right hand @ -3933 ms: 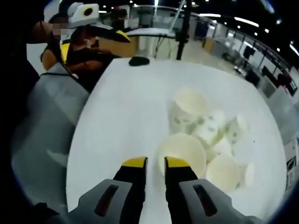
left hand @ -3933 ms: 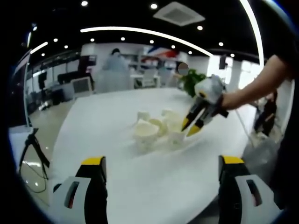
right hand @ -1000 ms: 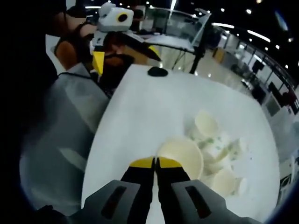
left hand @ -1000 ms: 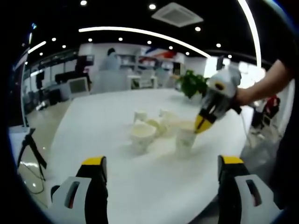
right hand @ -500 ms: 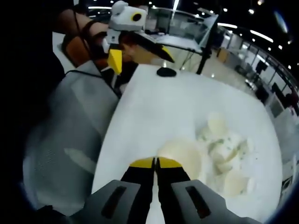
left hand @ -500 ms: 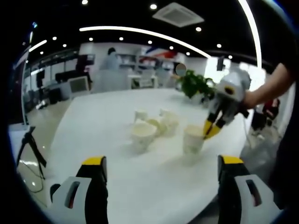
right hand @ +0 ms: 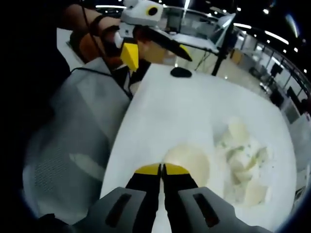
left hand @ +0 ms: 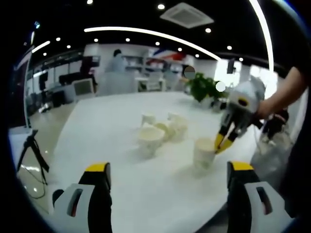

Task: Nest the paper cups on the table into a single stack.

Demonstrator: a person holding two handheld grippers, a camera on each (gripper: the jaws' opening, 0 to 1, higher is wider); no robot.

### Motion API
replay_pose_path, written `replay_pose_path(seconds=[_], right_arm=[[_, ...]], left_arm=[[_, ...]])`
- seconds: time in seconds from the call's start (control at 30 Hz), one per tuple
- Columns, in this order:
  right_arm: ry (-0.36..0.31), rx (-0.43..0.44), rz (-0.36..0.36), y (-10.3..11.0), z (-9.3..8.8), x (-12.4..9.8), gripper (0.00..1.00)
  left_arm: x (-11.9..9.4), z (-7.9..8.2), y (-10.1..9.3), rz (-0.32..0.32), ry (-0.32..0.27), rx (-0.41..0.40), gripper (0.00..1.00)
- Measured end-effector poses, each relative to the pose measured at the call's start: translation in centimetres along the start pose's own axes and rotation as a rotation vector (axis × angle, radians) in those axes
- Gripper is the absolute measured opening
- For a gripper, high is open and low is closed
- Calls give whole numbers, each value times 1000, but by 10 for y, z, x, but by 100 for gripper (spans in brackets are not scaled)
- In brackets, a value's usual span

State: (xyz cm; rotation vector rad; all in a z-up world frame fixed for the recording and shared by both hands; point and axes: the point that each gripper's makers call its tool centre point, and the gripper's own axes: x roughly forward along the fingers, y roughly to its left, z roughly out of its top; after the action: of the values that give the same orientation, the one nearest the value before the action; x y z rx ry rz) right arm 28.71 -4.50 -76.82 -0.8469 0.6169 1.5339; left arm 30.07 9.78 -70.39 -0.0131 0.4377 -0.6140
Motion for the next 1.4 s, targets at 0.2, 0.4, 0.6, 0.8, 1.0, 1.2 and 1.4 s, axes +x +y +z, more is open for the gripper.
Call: replay_pose_path(seconds=[0.2,0.4,0.6,0.8,1.0,1.2,1.4], right_arm=[[17,-3,9,5,-4,10,0],[38,-33,12,10,-6,15,0],[69,-86,25,19,-9,20,0],[81,-93,37,26,-11,22,0],[75,-76,38,26,-12,21,0],[77,-68,38,25,-13,21,2],[71,-61,35,24,-12,21,3]], left_arm=[[-1,-1,1,4,1,-5,100],[-2,-2,4,14,0,-5,100],[-4,-3,2,12,2,-8,100],[-6,-3,3,18,0,-11,100],[-6,-4,1,14,3,-8,100],[-4,-3,2,17,-2,-21,100],[-3,-3,2,15,0,-16,100]])
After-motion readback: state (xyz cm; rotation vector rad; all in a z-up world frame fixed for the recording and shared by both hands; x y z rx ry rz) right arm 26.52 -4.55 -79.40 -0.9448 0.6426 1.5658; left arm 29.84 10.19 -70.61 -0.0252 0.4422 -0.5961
